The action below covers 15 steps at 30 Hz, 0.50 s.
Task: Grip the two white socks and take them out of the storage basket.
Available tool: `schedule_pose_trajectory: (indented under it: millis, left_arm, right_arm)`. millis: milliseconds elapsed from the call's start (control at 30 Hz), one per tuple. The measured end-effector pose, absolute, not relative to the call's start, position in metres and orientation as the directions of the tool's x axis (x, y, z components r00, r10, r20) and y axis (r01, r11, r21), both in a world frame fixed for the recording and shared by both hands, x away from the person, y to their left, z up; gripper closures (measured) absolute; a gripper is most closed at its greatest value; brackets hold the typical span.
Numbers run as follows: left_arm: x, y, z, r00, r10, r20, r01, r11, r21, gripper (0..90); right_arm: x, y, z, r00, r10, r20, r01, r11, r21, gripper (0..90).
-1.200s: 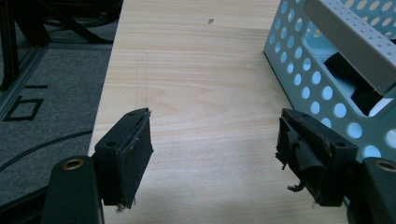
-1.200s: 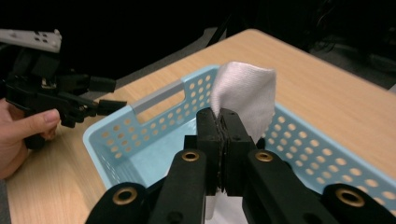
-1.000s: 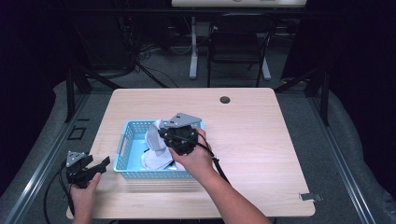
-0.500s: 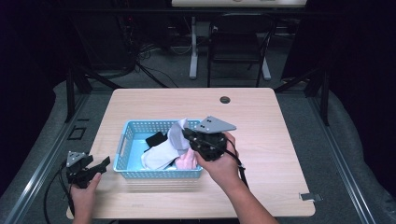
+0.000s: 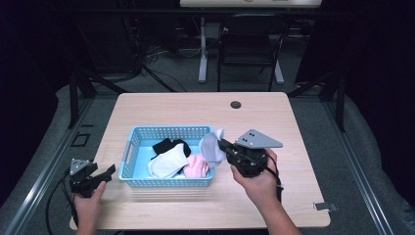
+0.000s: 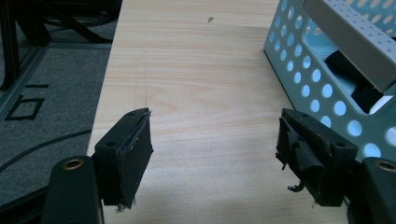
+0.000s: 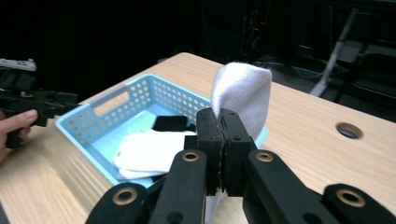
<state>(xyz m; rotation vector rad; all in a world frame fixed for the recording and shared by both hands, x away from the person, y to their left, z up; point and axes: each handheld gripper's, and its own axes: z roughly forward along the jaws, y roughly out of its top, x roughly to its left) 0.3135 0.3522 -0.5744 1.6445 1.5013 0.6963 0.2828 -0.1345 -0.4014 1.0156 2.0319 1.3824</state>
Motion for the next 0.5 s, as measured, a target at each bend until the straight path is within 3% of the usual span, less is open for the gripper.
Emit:
schedule_pose_trajectory:
  millis: [500]
  left_arm:
    - [0.314, 0.352, -0.575, 0.150, 0.983, -0.107, 0.551, 0.007, 0.834, 26.4]
  right_arm:
    - [0.290, -0.167, -0.433, -0.529, 0.848, 0.040, 0.389, 0.200, 0.899, 88.5]
